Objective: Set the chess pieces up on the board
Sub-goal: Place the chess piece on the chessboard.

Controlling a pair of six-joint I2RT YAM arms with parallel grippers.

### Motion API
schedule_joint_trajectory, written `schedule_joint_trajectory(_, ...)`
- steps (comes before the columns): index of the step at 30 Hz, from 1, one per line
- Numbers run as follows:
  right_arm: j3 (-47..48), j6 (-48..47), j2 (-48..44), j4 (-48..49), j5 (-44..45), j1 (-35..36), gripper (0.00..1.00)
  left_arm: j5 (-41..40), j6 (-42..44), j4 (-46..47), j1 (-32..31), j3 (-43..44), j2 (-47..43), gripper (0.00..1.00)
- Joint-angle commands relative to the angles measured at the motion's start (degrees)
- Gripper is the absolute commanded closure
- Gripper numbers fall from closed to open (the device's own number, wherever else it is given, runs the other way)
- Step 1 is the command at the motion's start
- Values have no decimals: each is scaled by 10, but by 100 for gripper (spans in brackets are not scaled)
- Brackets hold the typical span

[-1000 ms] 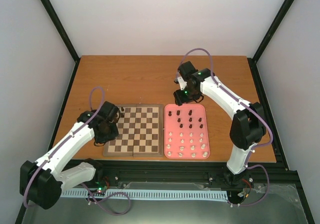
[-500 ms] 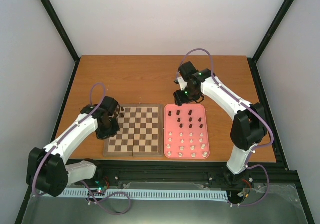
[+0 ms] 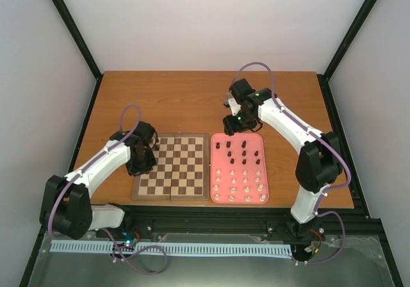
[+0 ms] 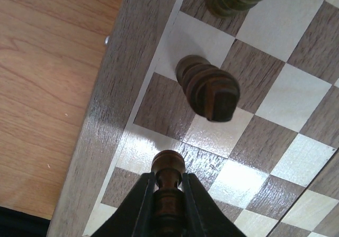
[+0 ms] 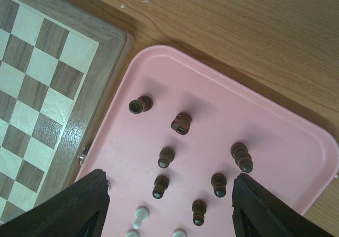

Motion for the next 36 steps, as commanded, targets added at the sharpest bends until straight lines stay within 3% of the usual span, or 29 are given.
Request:
schedule_joint_trajectory(1, -2, -7, -10, 8, -8, -8, 37, -10, 8, 14, 5, 21, 13, 91)
schedule_joint_trajectory(11, 0, -7, -3, 9, -12, -9, 37, -27, 9, 17, 11, 28, 28, 86)
schedule_joint_trajectory(36, 1, -8, 10, 6, -17, -12, 37, -36, 15, 47, 22, 36, 53, 85)
